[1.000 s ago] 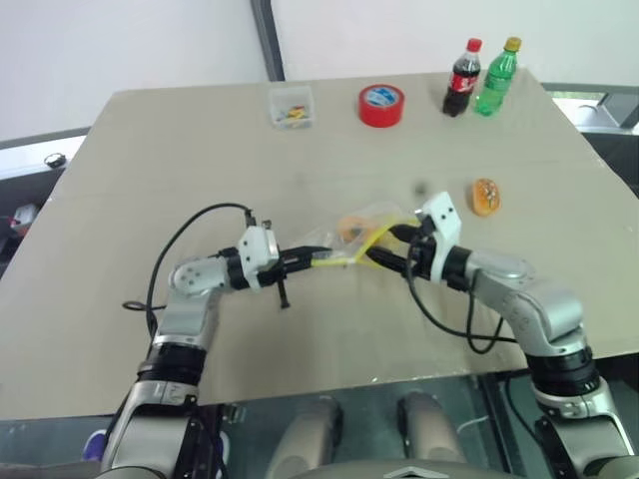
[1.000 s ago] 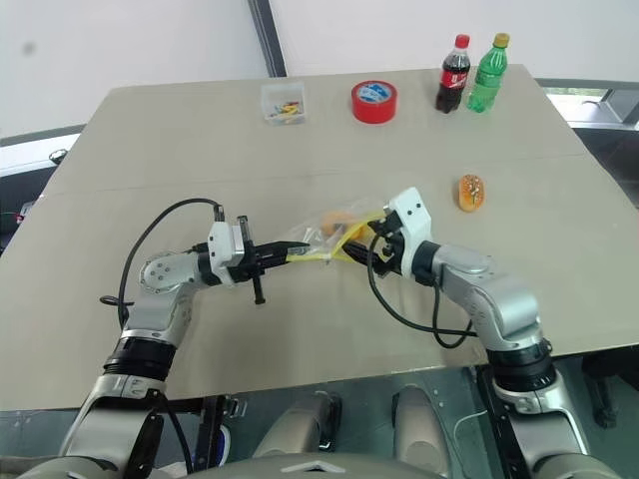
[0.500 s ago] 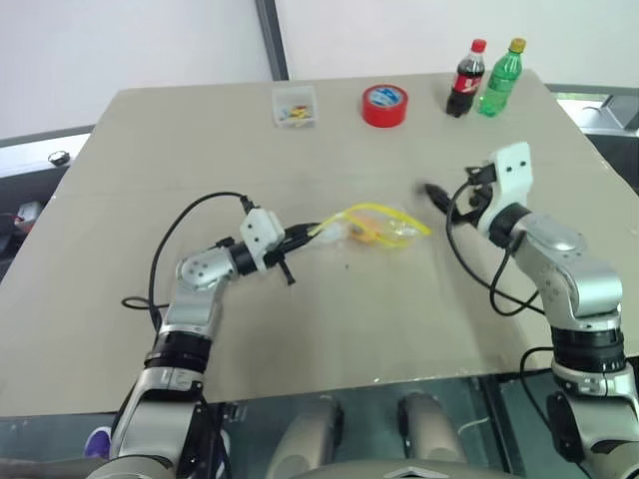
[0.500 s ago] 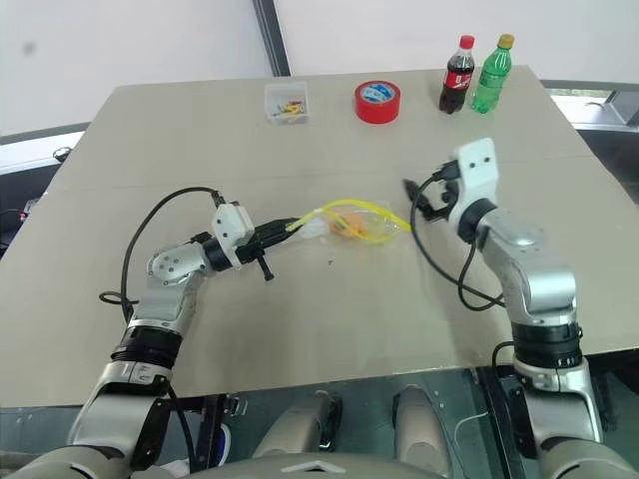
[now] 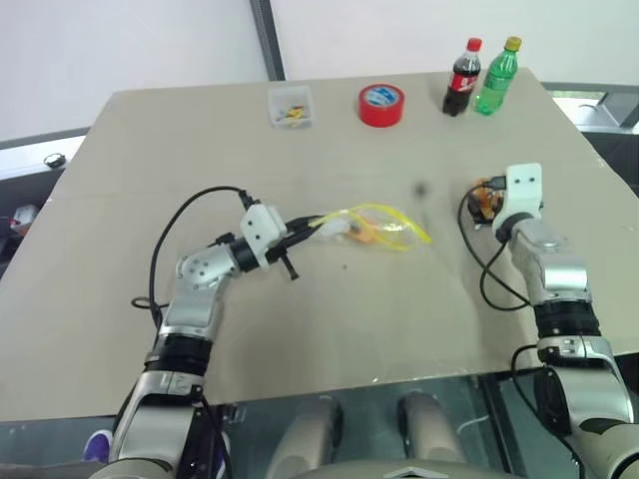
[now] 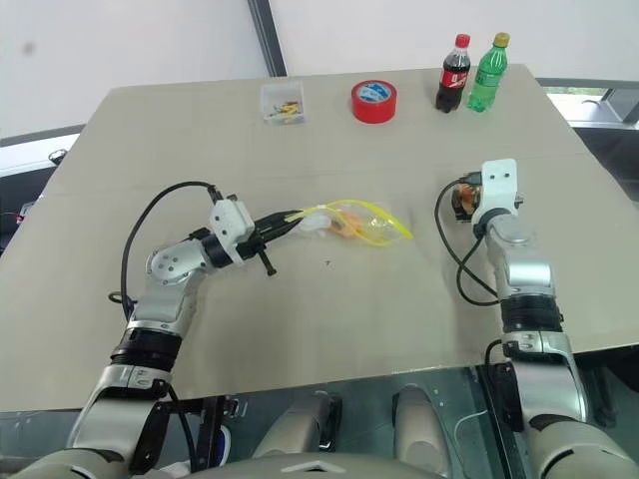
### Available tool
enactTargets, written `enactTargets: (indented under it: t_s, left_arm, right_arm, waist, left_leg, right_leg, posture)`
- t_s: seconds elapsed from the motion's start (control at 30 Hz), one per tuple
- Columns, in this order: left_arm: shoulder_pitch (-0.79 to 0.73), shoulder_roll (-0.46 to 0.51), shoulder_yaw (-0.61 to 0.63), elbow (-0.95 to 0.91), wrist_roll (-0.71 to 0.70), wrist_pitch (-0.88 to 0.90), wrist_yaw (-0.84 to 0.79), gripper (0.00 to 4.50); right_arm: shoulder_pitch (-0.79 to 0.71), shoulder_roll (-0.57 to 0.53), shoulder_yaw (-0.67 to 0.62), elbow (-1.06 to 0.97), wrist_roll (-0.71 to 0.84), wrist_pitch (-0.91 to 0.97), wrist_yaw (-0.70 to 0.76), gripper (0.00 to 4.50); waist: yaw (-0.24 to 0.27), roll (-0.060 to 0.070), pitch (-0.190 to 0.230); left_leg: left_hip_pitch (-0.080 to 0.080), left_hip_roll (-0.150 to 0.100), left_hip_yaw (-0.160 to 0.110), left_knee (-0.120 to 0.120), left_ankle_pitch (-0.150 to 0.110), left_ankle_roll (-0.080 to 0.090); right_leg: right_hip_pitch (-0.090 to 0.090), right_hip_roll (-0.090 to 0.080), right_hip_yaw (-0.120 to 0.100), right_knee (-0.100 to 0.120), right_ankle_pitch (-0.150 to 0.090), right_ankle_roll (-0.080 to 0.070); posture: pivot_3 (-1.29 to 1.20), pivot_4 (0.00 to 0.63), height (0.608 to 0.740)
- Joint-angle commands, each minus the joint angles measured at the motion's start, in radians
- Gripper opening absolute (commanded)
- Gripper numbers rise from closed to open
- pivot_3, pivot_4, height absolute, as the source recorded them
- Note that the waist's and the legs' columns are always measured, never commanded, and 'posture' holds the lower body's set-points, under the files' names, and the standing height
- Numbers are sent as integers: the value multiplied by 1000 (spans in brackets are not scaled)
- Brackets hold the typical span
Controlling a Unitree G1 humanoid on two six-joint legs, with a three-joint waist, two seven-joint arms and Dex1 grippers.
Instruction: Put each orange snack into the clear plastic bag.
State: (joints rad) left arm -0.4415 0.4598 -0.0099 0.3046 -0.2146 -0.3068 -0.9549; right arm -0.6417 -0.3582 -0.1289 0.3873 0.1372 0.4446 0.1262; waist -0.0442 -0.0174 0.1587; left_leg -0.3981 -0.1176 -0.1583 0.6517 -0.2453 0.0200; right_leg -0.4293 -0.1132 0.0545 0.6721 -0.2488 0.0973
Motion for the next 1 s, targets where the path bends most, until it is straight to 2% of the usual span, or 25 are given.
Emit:
enactTargets:
  t_s: [0.03,0.07,0.13,0.23,0.3,0.37,0.5,0.63,0.77,1.0]
  left_arm:
    - [6,-2,6,-63,-12,6,18,0]
    - [9,-4,6,-69,-12,5,22,0]
    - [15,-9,8,-84,-14,-3,30,0]
    - [30,-16,8,-105,-25,-24,26,0]
    - [46,-17,9,-122,-40,-44,7,0]
    - [58,-14,8,-130,-44,-60,-4,0]
    - [92,-10,6,-146,-59,-73,-25,0]
    - [109,-11,5,-166,-75,-67,-34,0]
    - [121,-8,0,-180,-89,-65,-53,0]
    - [144,19,-7,-201,-116,-67,-126,0]
  right_arm:
    - [-27,-3,-23,6,9,-37,21,2373]
    - [-25,-6,-20,9,5,-41,24,1792]
    - [-15,-12,-14,-6,-1,-41,36,1037]
    - [21,-31,-12,-90,3,-14,64,1037]
    - [77,-56,-20,-255,65,60,137,1037]
    - [134,-81,-29,-433,150,150,212,1037]
    - [283,-160,-66,-856,443,414,344,1037]
    - [368,-202,-86,-1045,600,557,343,1037]
    - [395,-210,-58,-1091,640,606,312,1037]
    - [373,-202,115,-975,515,544,312,1037]
  waist:
    - [0,0,0]
    - [0,0,0]
    - [0,0,0]
    - [1,0,0]
    - [2,0,0]
    - [3,0,0]
    - [4,1,0]
    - [9,0,0]
    - [13,0,0]
    - [12,0,0]
  left_leg:
    - [0,0,0,0,0,0]
    - [0,0,0,0,0,0]
    - [0,0,0,0,0,0]
    - [0,0,0,0,0,0]
    - [0,0,0,0,0,0]
    - [-2,0,-1,0,0,0]
    - [-2,0,-1,0,0,0]
    - [-1,1,-2,0,-2,4]
    - [0,0,-3,1,-3,4]
    - [1,0,-3,0,-1,2]
  right_leg:
    - [0,0,0,0,0,0]
    - [0,0,0,0,0,0]
    - [0,0,0,0,0,0]
    - [0,0,0,0,0,0]
    - [0,0,0,0,0,0]
    - [-1,0,0,0,0,0]
    - [-1,0,0,-1,0,0]
    - [1,0,-2,-2,0,0]
    - [3,0,-2,-2,0,0]
    - [3,0,-3,-2,0,0]
  posture:
    - [0,150,740]
    - [0,150,740]
    - [0,150,740]
    - [0,150,740]
    - [0,150,740]
    - [0,150,740]
    - [0,150,740]
    - [0,150,740]
    - [0,150,740]
    - [0,150,740]
